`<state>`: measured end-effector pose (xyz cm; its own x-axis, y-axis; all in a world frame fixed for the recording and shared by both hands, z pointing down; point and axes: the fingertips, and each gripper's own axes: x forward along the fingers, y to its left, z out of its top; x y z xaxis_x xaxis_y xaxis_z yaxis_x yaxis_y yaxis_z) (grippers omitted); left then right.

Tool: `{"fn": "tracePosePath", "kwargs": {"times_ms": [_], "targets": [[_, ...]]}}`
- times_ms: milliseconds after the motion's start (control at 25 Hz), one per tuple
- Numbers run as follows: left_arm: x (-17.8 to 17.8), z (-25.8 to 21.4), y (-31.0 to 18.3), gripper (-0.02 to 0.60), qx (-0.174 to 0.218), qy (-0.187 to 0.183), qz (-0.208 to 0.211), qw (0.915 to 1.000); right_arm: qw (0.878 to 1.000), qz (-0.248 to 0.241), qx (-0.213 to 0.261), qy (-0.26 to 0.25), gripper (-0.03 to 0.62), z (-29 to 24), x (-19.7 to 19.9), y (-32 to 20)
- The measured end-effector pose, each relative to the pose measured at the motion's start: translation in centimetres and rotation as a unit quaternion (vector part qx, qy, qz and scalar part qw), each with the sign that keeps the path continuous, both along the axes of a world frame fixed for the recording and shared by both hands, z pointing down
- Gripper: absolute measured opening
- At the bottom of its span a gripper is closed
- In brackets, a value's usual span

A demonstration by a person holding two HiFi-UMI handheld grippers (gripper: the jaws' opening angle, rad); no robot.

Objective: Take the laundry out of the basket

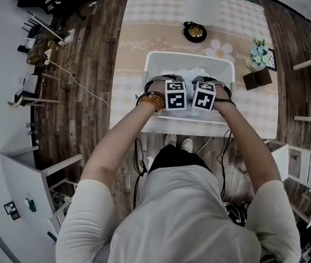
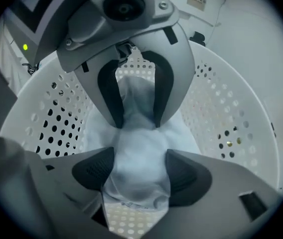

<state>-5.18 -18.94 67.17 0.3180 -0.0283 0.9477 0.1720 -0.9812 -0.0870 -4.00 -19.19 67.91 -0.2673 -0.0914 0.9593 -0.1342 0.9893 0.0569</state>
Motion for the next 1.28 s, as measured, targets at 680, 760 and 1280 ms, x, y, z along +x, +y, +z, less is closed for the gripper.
{"fn": "tracePosePath", "kwargs": {"times_ms": [680,760,1280], "targets": [[0.1,3.4,-0.3,0.105,0.0,-0.001,-0.005,1.0,1.0,-0.011,-0.009,-0.006,0.103,3.3,-0.4,-0.1],[0.0,2.4,-0.3,0.101,-0.008,0.006,-0.016,0.9998,1.0,-0.008,-0.007,-0.014,0.097,2.2,-0.5,-0.1],[0.0,-11.6,-1.6,0.098,-0.017,0.064,-0.043,0.9968,0.996,0.006,0.076,-0.055,0.09,-11.9,-0.2,-1.7]]}}
